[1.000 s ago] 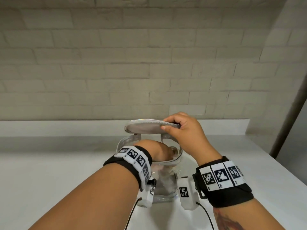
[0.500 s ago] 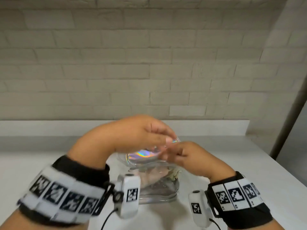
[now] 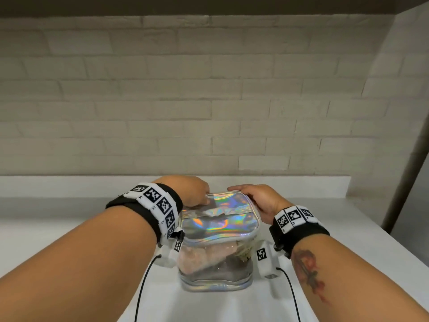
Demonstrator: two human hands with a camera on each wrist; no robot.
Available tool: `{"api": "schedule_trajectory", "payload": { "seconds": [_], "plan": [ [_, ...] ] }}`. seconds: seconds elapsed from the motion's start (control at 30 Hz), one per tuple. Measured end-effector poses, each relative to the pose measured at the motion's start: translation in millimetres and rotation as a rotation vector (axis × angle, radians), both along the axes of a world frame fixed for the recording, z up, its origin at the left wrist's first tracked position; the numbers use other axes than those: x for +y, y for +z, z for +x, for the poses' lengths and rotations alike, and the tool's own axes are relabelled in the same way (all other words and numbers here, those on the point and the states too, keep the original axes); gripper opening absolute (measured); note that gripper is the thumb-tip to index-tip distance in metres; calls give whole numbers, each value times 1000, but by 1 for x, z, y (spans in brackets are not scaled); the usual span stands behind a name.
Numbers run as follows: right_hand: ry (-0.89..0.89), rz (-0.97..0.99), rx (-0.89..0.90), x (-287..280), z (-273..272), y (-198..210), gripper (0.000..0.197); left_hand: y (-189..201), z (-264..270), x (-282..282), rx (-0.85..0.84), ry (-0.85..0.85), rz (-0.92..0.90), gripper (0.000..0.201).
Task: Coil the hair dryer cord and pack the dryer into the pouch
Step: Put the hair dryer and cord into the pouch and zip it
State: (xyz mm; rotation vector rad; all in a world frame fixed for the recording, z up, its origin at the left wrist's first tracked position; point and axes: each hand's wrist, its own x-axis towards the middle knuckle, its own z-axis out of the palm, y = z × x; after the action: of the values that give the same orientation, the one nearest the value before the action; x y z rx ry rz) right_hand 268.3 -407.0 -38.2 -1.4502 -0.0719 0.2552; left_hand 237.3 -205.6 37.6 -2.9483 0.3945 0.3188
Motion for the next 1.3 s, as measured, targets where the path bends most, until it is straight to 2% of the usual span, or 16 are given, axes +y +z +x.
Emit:
{"api": "schedule_trajectory", "payload": {
  "seconds": [0.2,0.4,0.5,0.73,0.97,1.17,1.27,1.3],
  "plan": [
    [103,80,21,-6,-8,-7,30,0,7,-2,-19,-89,-109,24],
    [201,-64,-110,-14,-16,-12,24,-3,6,-8,-36,-136,-74,18],
    [162,-156,-137,-9,-19,-9,14,-4,6,-8,-36,-153,-63,19],
    [86,-282,-225,-3,-27,-5,18,-8,8,-4,-38,-189,-92,23],
    [-172,-841,-639,-28,-27,4,11,-13,21,4,-62,-124,-103,23],
    [-202,-946,-822,-28,-64,-3,10,-23,36,22,-158,-21,5,30],
    [-250,-916,-798,-18,-72,-12,11,-21,35,14,-223,-43,67,30],
    [-283,-888,-770,-14,-71,-15,11,-20,33,8,-249,-87,37,32]
  ]
}}
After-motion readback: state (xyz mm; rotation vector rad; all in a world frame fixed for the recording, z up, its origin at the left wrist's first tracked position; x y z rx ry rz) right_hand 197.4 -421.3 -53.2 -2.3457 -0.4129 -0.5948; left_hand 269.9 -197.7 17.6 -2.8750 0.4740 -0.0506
